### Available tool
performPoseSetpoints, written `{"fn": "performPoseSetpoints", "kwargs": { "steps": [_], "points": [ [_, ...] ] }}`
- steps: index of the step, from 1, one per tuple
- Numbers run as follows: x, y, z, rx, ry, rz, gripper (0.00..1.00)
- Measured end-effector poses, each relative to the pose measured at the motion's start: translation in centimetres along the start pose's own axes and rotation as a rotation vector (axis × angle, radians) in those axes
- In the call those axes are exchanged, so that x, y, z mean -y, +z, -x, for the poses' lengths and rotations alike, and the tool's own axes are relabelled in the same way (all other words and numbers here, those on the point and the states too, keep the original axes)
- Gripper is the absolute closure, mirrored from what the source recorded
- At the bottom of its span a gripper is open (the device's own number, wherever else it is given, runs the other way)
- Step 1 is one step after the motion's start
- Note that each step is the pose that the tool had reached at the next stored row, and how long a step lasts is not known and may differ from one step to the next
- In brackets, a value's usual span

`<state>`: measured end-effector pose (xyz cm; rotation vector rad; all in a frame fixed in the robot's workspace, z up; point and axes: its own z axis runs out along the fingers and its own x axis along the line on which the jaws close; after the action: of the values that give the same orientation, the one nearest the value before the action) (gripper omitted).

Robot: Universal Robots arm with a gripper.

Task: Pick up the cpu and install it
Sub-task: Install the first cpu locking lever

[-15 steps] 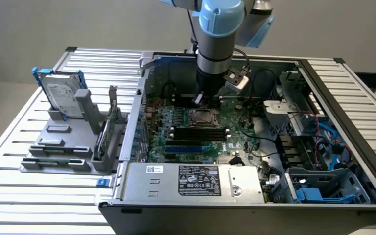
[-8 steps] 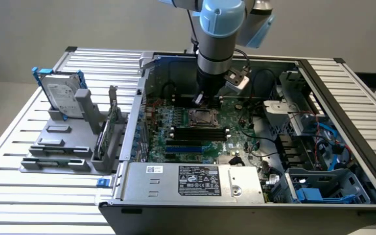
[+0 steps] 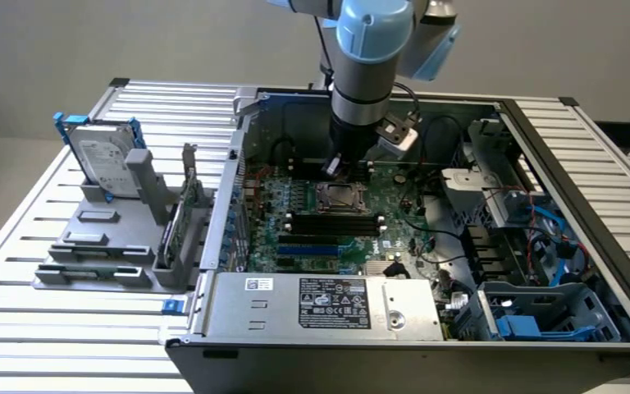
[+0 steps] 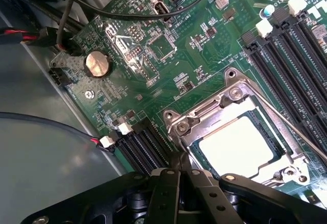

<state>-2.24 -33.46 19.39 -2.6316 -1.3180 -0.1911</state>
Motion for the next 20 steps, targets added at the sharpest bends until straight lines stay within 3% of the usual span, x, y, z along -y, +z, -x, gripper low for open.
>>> {"fn": "performPoseSetpoints", "kwargs": {
  "steps": [10, 20],
  "points": [
    [-0.28, -0.37, -0.17, -0.0048, 0.001, -0.0085, 0.89],
    [-0.46, -0.40, -0.07, -0.0053, 0.001, -0.0097, 0.89]
  ]
}}
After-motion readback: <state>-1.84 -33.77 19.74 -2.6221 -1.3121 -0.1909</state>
